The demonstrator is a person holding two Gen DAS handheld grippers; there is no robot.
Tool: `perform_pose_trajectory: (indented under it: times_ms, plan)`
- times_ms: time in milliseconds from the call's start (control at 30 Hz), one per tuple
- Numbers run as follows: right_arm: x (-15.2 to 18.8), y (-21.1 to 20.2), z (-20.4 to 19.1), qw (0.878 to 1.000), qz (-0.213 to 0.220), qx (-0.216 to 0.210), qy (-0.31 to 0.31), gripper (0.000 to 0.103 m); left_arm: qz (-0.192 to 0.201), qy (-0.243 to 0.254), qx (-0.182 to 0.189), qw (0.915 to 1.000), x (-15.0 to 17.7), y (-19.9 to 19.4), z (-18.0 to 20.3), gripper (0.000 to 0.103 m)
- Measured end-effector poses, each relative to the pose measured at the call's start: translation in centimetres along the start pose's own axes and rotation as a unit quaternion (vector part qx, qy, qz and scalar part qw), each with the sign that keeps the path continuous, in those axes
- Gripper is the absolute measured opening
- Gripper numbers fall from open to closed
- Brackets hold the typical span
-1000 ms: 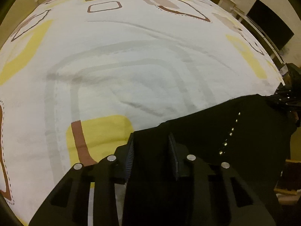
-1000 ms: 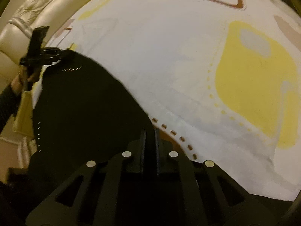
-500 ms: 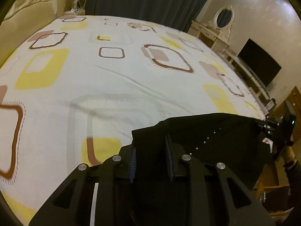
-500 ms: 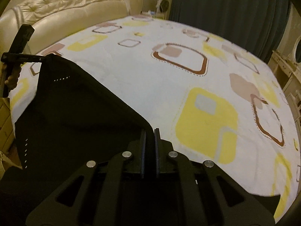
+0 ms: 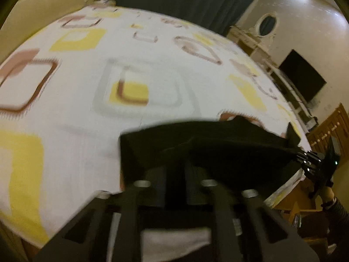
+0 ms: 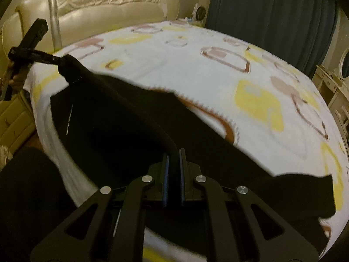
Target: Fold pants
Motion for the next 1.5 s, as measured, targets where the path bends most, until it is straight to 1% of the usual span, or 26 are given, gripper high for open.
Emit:
perform_pose_trajectory:
  times_ms: [67,233,300,367,433,467,500,533,633,700,767,833,933,967,1000,1067,1100,1133,1167,1267,1300,1367,1400,1467,1500]
  plan:
    - [1.4,0.4,-0.7,1.0,-0.011,-0.006,0.003,0.008,-0.011,-0.018,0.013,0.9997,1.4,0.1,-0.6,0.011]
    - [3.8,1.3,-1.8,0.999,-0.034,-0.008,0.0,0.008,-0.036,-0.027,0.005,0.999,4.5,1.8,-0.6,0.011]
    - [4.6,1.6,-2.0,0.999,-0.044,-0.009,0.002,0.009,-0.042,-0.049,0.019,0.9977,5.0,2.3,-0.8,0.011]
    - [5.1,1.7,-2.2,0.999,-0.047,-0.006,0.007,0.012,-0.048,-0.08,0.034,0.9951,5.6,2.3,-1.3,0.019]
    - [5.1,1.2,-2.2,0.999,-0.042,-0.006,0.014,0.017,-0.053,-0.125,0.061,0.9888,6.0,1.9,-2.0,0.048]
    - [5.2,0.9,-2.3,0.999,-0.039,-0.008,0.019,0.018,-0.05,-0.139,0.07,0.9865,6.3,1.6,-2.1,0.054]
    - [5.2,0.3,-2.3,0.999,-0.034,-0.016,0.03,0.027,-0.047,-0.153,0.082,0.9837,6.6,1.1,-2.2,0.064]
    - [5.2,0.0,-2.3,0.999,-0.031,-0.022,0.037,0.034,-0.044,-0.166,0.092,0.9808,6.8,0.6,-2.2,0.067]
    - [5.4,-1.4,-2.2,0.996,-0.017,-0.039,0.072,0.043,-0.028,-0.208,0.112,0.9713,7.2,-0.6,-2.3,0.072]
    - [5.6,-2.0,-1.8,0.994,-0.01,-0.049,0.098,0.045,-0.027,-0.221,0.117,0.9679,7.2,-0.6,-1.7,0.073]
    - [5.9,-2.5,-1.1,0.991,-0.004,-0.054,0.126,0.046,-0.031,-0.218,0.104,0.9699,6.9,0.0,-1.1,0.073]
    - [6.2,-2.6,-0.6,0.988,-0.001,-0.057,0.145,0.046,-0.035,-0.211,0.089,0.9727,6.6,0.9,-0.5,0.073]
    - [6.5,-2.8,0.2,0.983,0.002,-0.061,0.172,0.046,-0.039,-0.222,0.065,0.9721,6.5,1.9,-0.3,0.073]
    - [6.7,-2.9,0.5,0.981,0.004,-0.062,0.183,0.046,-0.039,-0.223,0.058,0.9724,6.8,1.9,-0.8,0.073]
    - [6.9,-3.0,0.8,0.98,0.006,-0.063,0.19,0.047,-0.04,-0.219,0.036,0.9741,6.8,2.1,-0.9,0.073]
    - [7.4,-3.2,1.6,0.975,0.013,-0.064,0.212,0.05,-0.04,-0.206,0.008,0.9776,7.0,2.3,-1.2,0.06]
    - [7.6,-3.3,2.1,0.972,0.017,-0.065,0.225,0.053,-0.05,-0.195,-0.03,0.979,7.1,2.9,-1.4,0.044]
    - [7.8,-3.5,2.7,0.968,0.021,-0.067,0.243,0.054,-0.059,-0.189,-0.051,0.9789,7.3,3.3,-1.6,0.031]
    - [8.0,-3.7,3.3,0.963,0.026,-0.069,0.258,0.054,-0.064,-0.186,-0.06,0.9785,7.5,3.4,-1.9,0.03]
    - [8.6,-5.6,5.9,0.947,0.05,-0.07,0.31,0.054,-0.064,-0.191,-0.057,0.9778,7.3,3.2,-2.0,0.03]
    - [9.1,-7.0,7.4,0.936,0.07,-0.071,0.338,0.054,-0.059,-0.187,-0.058,0.9789,7.2,2.7,-1.9,0.03]
    - [10.5,-9.5,10.6,0.913,0.104,-0.062,0.389,0.055,-0.042,-0.173,-0.074,0.9813,6.7,1.7,-1.6,0.03]
    - [11.7,-11.2,12.8,0.897,0.125,-0.051,0.42,0.056,-0.027,-0.16,-0.085,0.9831,6.2,0.9,-1.3,0.033]
    - [13.8,-14.3,16.6,0.873,0.156,-0.02,0.462,0.056,-0.007,-0.138,-0.097,0.9856,5.3,0.0,-0.3,0.04]
    - [15.7,-16.8,19.5,0.853,0.178,0.011,0.49,0.056,0.005,-0.122,-0.11,0.9864,4.7,-0.5,0.3,0.05]
Point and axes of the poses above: each gripper's, at about its wrist camera, not at the fingertips, and y roughly the way its jaws point, z to its right, x to its underside, the point moved 6 cm from there along y, roughly the way its jaws point, and after that the axes turned 11 degrees about -x, right-handed, at the moved point
